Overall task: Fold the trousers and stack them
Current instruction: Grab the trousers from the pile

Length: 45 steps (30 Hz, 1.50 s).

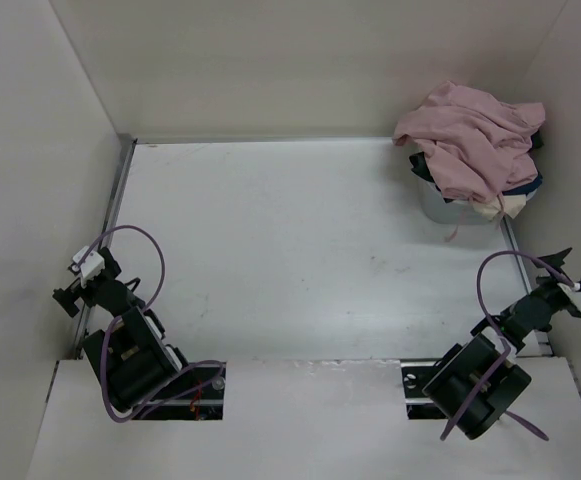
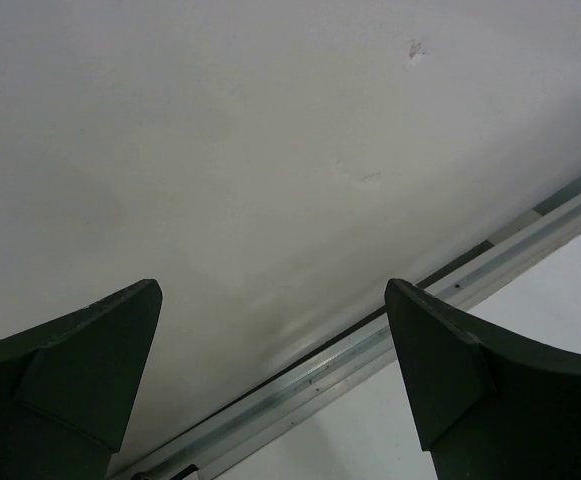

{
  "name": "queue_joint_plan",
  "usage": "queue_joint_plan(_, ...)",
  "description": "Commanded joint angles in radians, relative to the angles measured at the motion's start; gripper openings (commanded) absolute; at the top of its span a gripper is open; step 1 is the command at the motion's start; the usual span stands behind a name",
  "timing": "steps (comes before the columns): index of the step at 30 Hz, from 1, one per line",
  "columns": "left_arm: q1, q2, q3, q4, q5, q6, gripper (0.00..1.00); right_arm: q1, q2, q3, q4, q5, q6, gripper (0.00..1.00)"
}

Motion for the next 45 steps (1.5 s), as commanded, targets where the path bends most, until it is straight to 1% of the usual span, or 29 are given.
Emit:
queue_joint_plan(1,-0.006,0.001,-0.008,0.219,-0.009,-0.001,1.00,-0.004,-0.005,-0.090,0.188,-0.008,0.014,1.00)
queue_joint_plan(10,-0.005,-0.004,-0.010,0.219,-0.003,-0.007,1.00,-0.010,-0.011,-0.094,0.186,-0.004,0.019,1.00)
queue_joint_plan(12,-0.003,-0.001,-0.005,0.217,0.000,-0.003,1.00,0.002,-0.001,-0.047,0.169,-0.033,0.008,1.00)
queue_joint_plan(13,-0.006,0.001,-0.002,0.214,0.003,0.005,1.00,0.021,-0.045,-0.029,0.150,-0.103,-0.039,1.00)
queue_joint_plan(15,-0.008,-0.024,0.007,0.207,0.002,0.014,1.00,0.099,-0.204,0.014,0.056,-0.328,-0.184,1.00)
queue_joint_plan(16,-0.014,-0.056,0.013,0.197,-0.004,0.034,1.00,0.155,-0.271,0.063,-0.037,-0.419,-0.240,1.00)
queue_joint_plan(17,-0.032,-0.099,0.021,0.171,-0.007,0.063,1.00,0.226,-0.296,0.147,-0.153,-0.492,-0.289,1.00)
queue_joint_plan(18,-0.052,-0.136,0.031,0.141,-0.010,0.086,1.00,0.283,-0.291,0.222,-0.253,-0.513,-0.320,1.00)
queue_joint_plan(19,-0.080,-0.183,0.059,0.093,-0.007,0.112,1.00,0.361,-0.254,0.331,-0.383,-0.507,-0.361,1.00)
queue_joint_plan(21,-0.147,-0.254,0.166,-0.087,-0.023,0.189,1.00,0.506,-0.155,0.567,-0.643,-0.432,-0.484,1.00)
queue_joint_plan(22,-0.172,-0.265,0.214,-0.159,-0.026,0.187,1.00,0.568,-0.108,0.672,-0.739,-0.379,-0.553,1.00)
queue_joint_plan(23,-0.196,-0.266,0.279,-0.250,-0.024,0.178,1.00,0.623,-0.061,0.761,-0.797,-0.330,-0.603,1.00)
queue_joint_plan(24,-0.219,-0.259,0.342,-0.333,-0.011,0.168,1.00,0.678,-0.018,0.828,-0.812,-0.283,-0.622,1.00)
queue_joint_plan(26,-0.285,-0.233,0.460,-0.491,0.022,0.138,1.00,0.800,0.036,0.904,-0.799,-0.184,-0.605,1.00)
queue_joint_plan(28,-0.362,-0.211,0.577,-0.664,0.060,0.112,1.00,0.889,0.126,1.020,-0.802,-0.137,-0.601,1.00)
queue_joint_plan(29,-0.406,-0.204,0.631,-0.762,0.097,0.089,1.00,0.895,0.177,1.092,-0.856,-0.143,-0.592,1.00)
queue_joint_plan(32,-0.505,-0.179,0.790,-1.055,0.305,0.034,1.00,0.845,0.359,1.319,-1.050,-0.179,-0.526,1.00)
queue_joint_plan(34,-0.560,-0.139,0.907,-1.241,0.448,-0.004,1.00,0.811,0.480,1.473,-1.198,-0.125,-0.468,1.00)
queue_joint_plan(36,-0.614,-0.083,1.034,-1.443,0.561,-0.006,1.00,0.783,0.621,1.681,-1.469,-0.030,-0.403,1.00)
queue_joint_plan(37,-0.637,-0.052,1.091,-1.538,0.613,0.011,1.00,0.767,0.694,1.781,-1.601,-0.009,-0.360,1.00)
queue_joint_plan(38,-0.657,-0.020,1.136,-1.612,0.661,0.032,1.00,0.753,0.734,1.826,-1.672,-0.021,-0.325,1.00)
queue_joint_plan(40,-0.687,0.034,1.191,-1.709,0.721,0.052,1.00,0.736,0.766,1.829,-1.676,-0.031,-0.273,1.00)
queue_joint_plan(41,-0.697,0.054,1.203,-1.734,0.733,0.049,1.00,0.734,0.789,1.843,-1.703,-0.031,-0.263,1.00)
queue_joint_plan(44,-0.707,0.088,1.200,-1.740,0.735,0.031,1.00,0.733,0.887,1.927,-1.826,-0.028,-0.269,1.00)
queue_joint_plan(45,-0.710,0.096,1.194,-1.734,0.729,0.031,1.00,0.737,0.915,1.940,-1.840,-0.013,-0.269,1.00)
